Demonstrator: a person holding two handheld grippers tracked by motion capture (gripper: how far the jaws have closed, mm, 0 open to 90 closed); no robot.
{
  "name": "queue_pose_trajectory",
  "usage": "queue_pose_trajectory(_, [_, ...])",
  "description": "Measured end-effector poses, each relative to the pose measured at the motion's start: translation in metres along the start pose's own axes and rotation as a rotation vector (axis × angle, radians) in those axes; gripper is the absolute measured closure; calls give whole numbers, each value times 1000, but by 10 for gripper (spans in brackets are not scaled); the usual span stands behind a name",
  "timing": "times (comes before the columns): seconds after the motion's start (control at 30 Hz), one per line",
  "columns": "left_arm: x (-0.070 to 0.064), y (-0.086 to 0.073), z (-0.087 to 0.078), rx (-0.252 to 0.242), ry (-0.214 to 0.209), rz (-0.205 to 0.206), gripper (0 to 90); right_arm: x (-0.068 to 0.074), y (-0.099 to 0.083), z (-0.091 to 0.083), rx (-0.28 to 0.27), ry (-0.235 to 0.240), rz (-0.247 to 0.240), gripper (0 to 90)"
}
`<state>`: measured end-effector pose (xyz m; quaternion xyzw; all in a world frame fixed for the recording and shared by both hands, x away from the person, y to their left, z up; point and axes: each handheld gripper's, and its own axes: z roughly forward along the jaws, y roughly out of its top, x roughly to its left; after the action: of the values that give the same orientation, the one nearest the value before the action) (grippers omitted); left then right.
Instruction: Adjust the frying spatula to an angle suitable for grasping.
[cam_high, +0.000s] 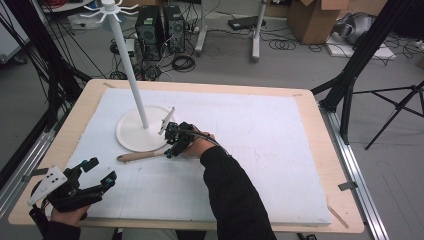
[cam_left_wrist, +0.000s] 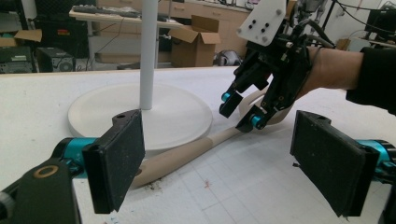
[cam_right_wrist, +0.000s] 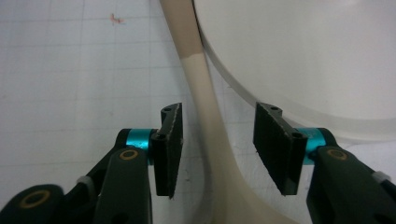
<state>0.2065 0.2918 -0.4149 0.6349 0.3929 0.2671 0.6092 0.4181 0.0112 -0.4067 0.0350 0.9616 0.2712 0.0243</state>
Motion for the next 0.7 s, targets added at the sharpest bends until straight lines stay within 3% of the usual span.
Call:
queue_pose_trajectory(0.13, [1,0,-1,-1,2,0,180,-1,1,7,29,23,-17,586])
queue_pose_trajectory(0.2, [1,0,-1,-2,2,-2,180,-1,0,11,69,40,-22,613])
queue_pose_trajectory(0.33, [1,0,-1,1,2,-1,180,-3,-1,10,60,39,-24,727])
queue_pose_trajectory(0.5, [1,0,-2,0,5,-4,180,1,-2,7,79,64,-64,771])
queue_pose_trajectory(0.7, [1,0,-2,-1,8,-5,180,6,-3,6,96,90,-78,775])
